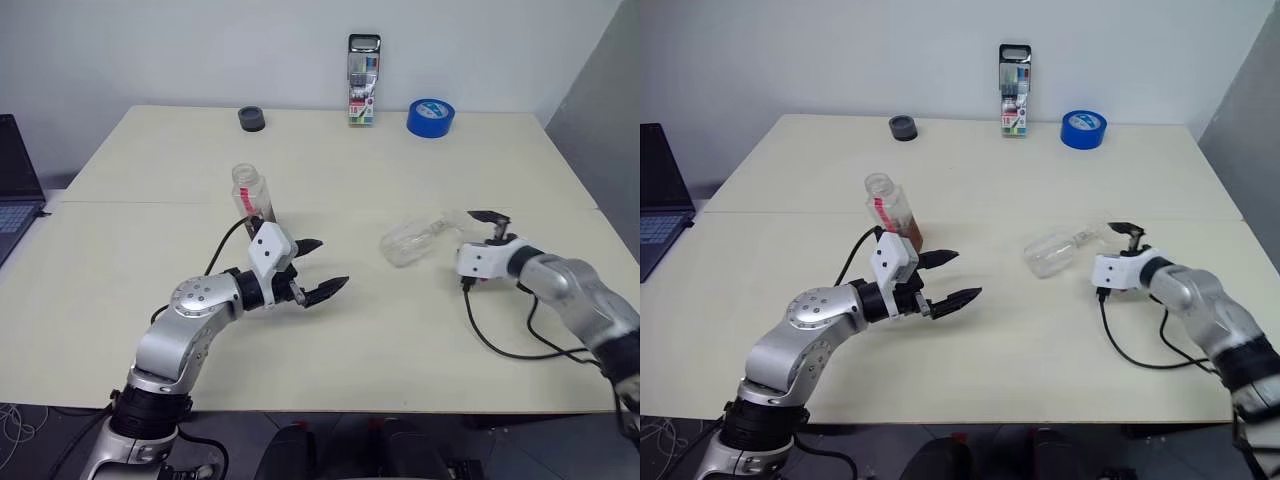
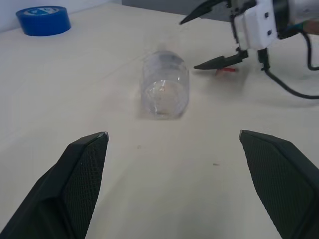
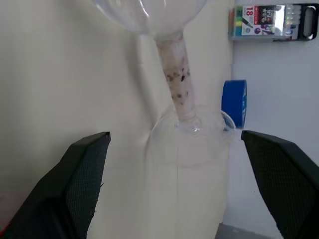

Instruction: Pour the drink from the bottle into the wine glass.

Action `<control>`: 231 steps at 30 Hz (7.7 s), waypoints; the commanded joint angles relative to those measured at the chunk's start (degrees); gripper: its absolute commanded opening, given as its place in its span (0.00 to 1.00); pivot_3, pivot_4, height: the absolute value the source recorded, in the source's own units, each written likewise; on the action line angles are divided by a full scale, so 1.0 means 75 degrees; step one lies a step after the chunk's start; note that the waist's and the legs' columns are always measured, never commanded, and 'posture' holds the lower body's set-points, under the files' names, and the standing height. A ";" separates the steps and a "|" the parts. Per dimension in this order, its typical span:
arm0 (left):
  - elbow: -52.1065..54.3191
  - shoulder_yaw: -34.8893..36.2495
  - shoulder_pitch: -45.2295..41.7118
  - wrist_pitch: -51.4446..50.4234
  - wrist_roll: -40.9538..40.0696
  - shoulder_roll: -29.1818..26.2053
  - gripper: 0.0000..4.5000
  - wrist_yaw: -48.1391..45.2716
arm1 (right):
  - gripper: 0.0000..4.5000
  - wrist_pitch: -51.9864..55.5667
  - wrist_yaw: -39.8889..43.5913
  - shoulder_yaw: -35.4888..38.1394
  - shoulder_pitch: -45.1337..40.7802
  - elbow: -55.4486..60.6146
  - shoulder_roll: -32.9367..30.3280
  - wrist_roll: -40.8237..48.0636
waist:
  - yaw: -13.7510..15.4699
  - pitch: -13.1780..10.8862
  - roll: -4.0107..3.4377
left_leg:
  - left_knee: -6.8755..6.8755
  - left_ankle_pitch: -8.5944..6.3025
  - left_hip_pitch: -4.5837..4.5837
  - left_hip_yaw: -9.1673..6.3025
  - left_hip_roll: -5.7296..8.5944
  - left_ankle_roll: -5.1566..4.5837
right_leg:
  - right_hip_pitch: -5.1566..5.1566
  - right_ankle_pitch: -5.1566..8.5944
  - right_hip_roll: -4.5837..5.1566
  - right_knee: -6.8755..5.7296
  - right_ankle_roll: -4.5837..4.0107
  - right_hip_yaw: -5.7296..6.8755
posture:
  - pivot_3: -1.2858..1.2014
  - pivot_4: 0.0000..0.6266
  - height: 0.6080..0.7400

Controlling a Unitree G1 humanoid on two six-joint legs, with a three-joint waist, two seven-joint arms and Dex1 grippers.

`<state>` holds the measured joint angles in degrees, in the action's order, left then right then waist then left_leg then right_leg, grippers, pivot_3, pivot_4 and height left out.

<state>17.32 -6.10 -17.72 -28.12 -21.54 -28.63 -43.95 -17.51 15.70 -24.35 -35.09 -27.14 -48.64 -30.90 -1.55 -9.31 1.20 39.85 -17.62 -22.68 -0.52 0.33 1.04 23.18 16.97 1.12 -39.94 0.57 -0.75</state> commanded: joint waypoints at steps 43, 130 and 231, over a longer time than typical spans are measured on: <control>0.2042 0.1253 0.3289 0.1055 -0.0009 0.0491 1.00 0.1337 | 0.04 -0.0658 0.0286 0.2377 -0.3119 -0.4203 0.4431 0.3008 | -0.0240 -0.0003 -0.0008 | -0.0017 -0.0002 0.0022 0.0024 -0.0020 -0.0003 | 0.0004 -0.0006 -0.0002 -0.0019 -0.0009 -0.0014 | 0.52 0.24 1.00; 0.0324 0.1937 0.0203 0.0736 0.1142 0.1885 1.00 0.4916 | 1.00 0.9177 0.2413 0.4298 0.1573 0.9063 0.1304 1.0925 | 0.0016 0.0006 -0.0011 | -0.0005 -0.0021 -0.0017 -0.0045 0.0000 -0.0037 | -0.0005 -0.0007 0.0004 0.0008 -0.0004 0.0042 | 0.52 0.24 1.00; -1.0719 -0.1673 -0.7663 0.8382 0.6413 -0.0502 0.38 0.2496 | 1.00 0.6415 0.0995 0.3704 0.1472 0.8247 0.3112 0.7995 | 0.0007 -0.0005 0.0009 | 0.0000 -0.0006 -0.0037 -0.0046 0.0011 -0.0011 | 0.0018 -0.0006 0.0007 0.0008 -0.0002 0.0054 | 0.52 0.24 1.00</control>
<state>-63.53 -18.67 -72.34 33.11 26.02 -31.40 -27.09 30.71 23.55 2.12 -23.25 33.12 -25.44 28.31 -1.50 -9.35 1.27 39.85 -17.67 -22.96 -0.86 0.41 0.95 23.32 16.92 1.17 -39.88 0.55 -0.35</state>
